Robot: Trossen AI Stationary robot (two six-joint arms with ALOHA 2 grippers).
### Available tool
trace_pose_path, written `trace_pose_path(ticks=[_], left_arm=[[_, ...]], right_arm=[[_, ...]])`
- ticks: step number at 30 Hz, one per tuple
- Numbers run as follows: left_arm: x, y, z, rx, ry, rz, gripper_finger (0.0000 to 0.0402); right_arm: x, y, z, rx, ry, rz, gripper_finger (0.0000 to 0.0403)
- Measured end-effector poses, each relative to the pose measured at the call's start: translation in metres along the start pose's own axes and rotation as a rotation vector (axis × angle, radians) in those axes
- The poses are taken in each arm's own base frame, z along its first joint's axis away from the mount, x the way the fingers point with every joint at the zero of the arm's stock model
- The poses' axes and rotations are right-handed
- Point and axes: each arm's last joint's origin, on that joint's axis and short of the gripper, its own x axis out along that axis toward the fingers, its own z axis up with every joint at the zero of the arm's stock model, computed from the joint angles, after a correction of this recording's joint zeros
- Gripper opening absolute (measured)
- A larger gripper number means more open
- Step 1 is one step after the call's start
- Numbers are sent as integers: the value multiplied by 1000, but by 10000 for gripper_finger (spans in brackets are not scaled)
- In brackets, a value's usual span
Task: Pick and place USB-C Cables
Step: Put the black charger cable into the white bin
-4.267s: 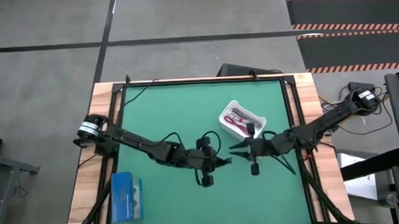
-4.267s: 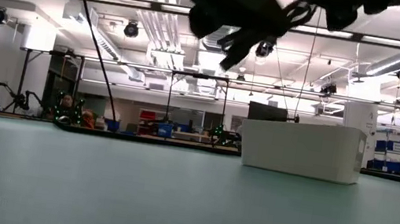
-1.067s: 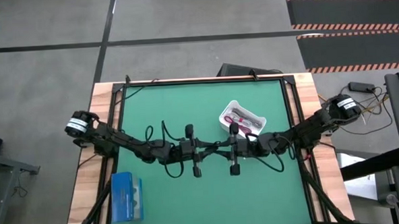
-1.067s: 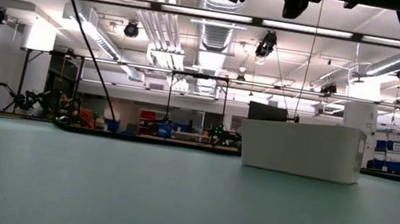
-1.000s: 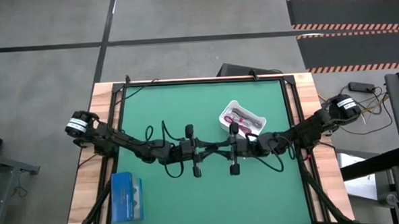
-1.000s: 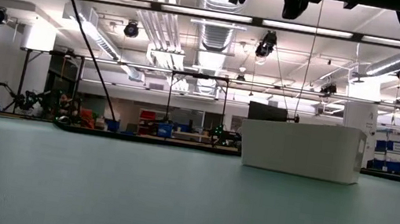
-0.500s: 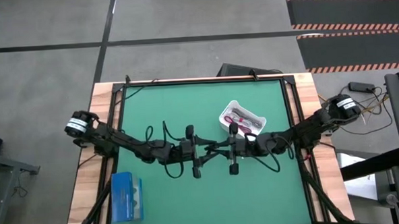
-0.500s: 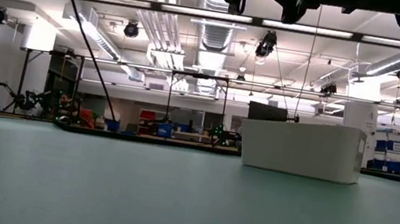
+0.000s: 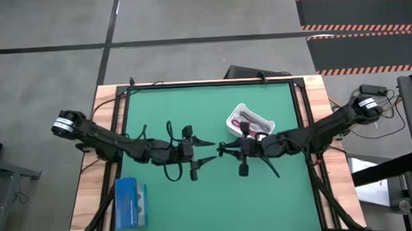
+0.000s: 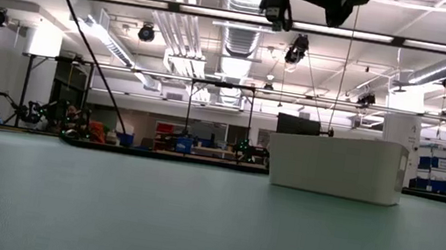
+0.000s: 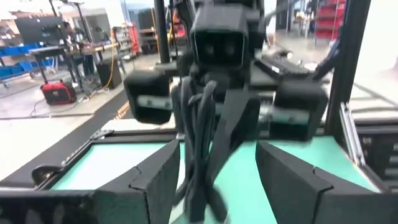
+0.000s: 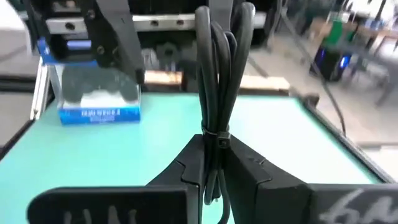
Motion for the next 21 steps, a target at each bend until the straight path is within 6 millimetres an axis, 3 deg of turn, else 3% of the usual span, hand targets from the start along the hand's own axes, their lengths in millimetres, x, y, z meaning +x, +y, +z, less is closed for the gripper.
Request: trace_pose_path(ticks=[7,15,21], left_arm=[[-13,7,5,50,93,19,196],[-19,12,3,110,154,105,196],[-20,15,-1,118,164,135,196]], right_arm=[[-1,-9,35,30,268,-29,31],[-1,-36,70,120,592,-101,31],[5,-64,76,253,781,-57,31]])
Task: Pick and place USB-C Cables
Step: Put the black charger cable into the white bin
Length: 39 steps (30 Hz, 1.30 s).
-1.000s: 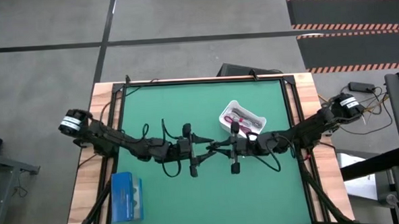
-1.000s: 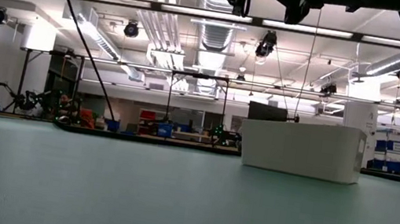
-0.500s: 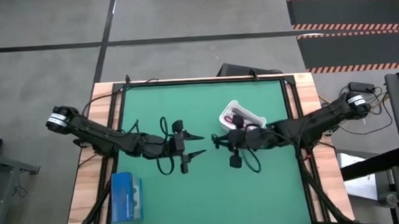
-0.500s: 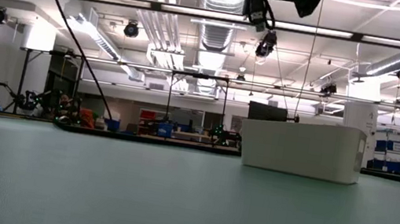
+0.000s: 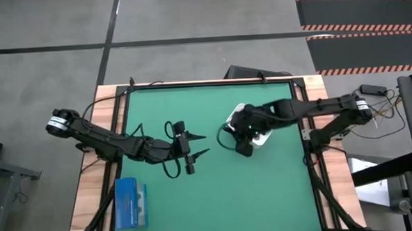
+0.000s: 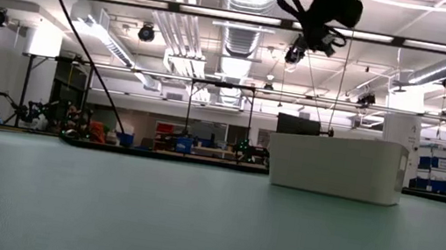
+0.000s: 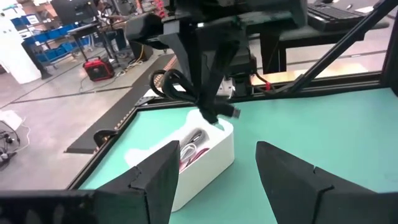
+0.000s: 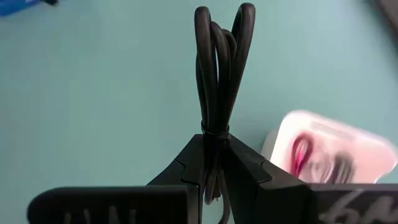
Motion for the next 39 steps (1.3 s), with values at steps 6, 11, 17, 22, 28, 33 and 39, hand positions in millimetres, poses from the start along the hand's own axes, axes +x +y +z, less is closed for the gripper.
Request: trace_pose_path(ticks=[6,11,17,22,28,33,39], left_arm=[[0,0,-1,0,2,3,196],[0,0,-1,0,2,3,196],[0,0,-1,-1,2,3,196],[0,0,-2,6,14,2,196],[0,0,-3,13,26,1,196],[0,0,-3,12,27,1,196],[0,0,-3,12,27,1,196]], right_arm=[[3,-29,1,132,160,44,31],[6,-53,-4,234,279,22,31],[6,-73,-10,338,377,-6,31],[10,-89,-11,391,413,-48,31],[33,-107,-10,407,486,-79,31],[56,-115,-12,372,565,-78,31],[78,-124,-13,346,668,-80,31]])
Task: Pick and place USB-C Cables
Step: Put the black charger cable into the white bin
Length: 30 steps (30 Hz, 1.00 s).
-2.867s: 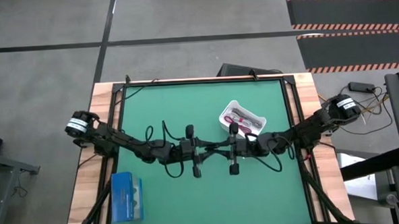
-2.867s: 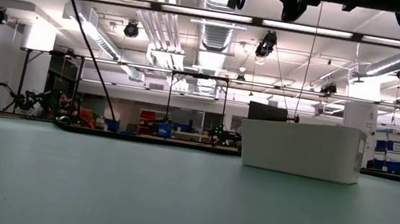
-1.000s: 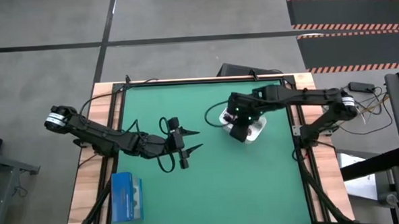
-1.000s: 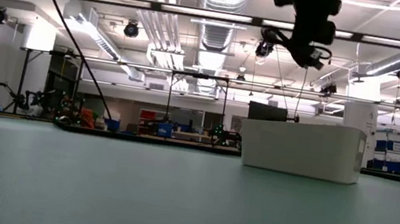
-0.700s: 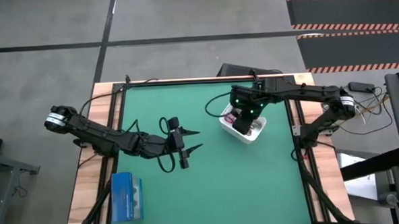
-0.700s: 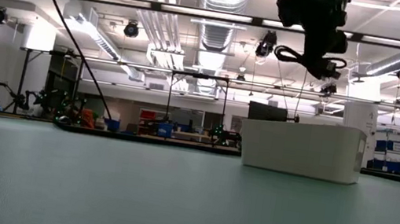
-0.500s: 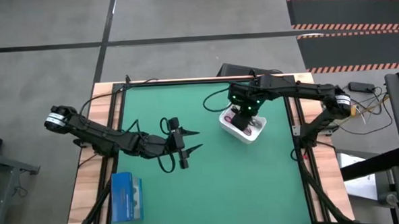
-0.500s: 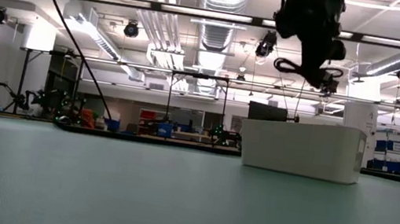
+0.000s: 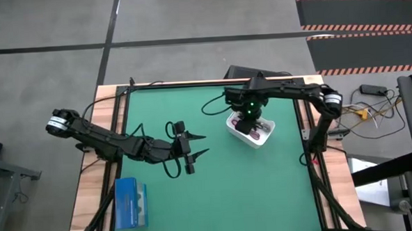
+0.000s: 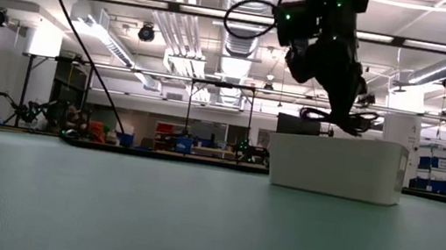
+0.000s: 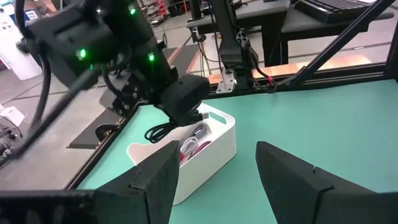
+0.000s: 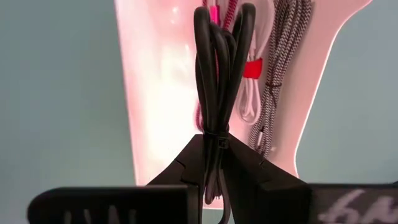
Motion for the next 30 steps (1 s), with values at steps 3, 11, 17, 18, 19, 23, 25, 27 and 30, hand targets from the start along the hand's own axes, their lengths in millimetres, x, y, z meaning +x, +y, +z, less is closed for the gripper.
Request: trace_pose_path(ticks=[3,11,17,18,19,23,25,27,30], left_arm=[[0,0,0,-1,1,0,196],[0,0,-2,7,14,-1,196],[0,0,-2,7,19,-2,196],[0,0,-2,7,19,-2,196],[0,0,-2,7,19,-2,196],[0,0,-2,7,20,-2,196],[0,0,-2,7,20,-2,196],[0,0,-2,8,20,-2,196],[0,0,-2,8,21,-2,196]], right_arm=[[5,-2,4,-6,28,-7,31],[3,-7,4,3,27,-14,31],[1,-14,5,25,24,-11,31],[1,-16,5,26,24,-11,31],[1,-17,5,26,25,-11,31],[0,-22,6,36,22,-10,31],[0,-23,7,35,21,-9,31],[0,-24,7,36,19,-10,31],[1,-24,8,36,10,-7,31]])
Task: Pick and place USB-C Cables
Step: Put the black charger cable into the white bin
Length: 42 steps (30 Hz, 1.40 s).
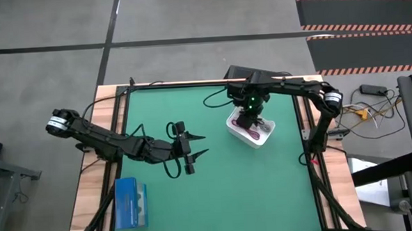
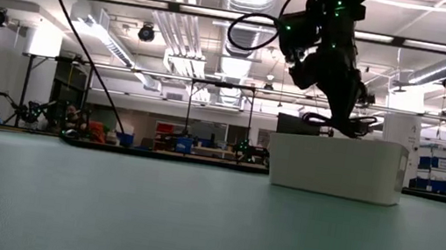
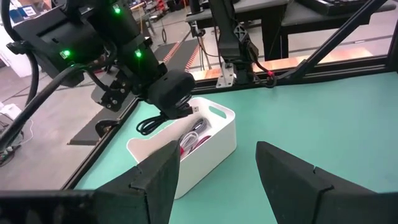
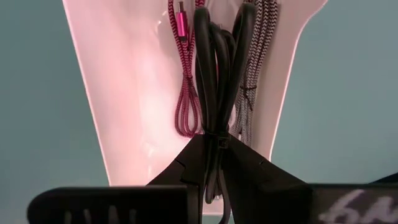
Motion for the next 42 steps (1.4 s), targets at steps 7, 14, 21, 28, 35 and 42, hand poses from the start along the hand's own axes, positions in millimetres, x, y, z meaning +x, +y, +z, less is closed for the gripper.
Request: trace_pose_path(ticks=[7,14,21,28,35,42], left_arm=[[0,0,0,0,1,0,196],[0,0,0,0,1,0,196],[0,0,0,0,0,0,196],[0,0,0,0,0,0,196],[0,0,0,0,0,0,196],[0,0,0,0,0,0,196]], right_arm=[[16,-2,1,2,-2,1,31],[38,-5,0,1,-4,3,31],[55,-7,-2,0,-5,4,31],[64,-8,-2,-2,-25,9,31],[68,-8,-2,-3,-33,10,33],[68,-7,2,-5,-77,21,81]])
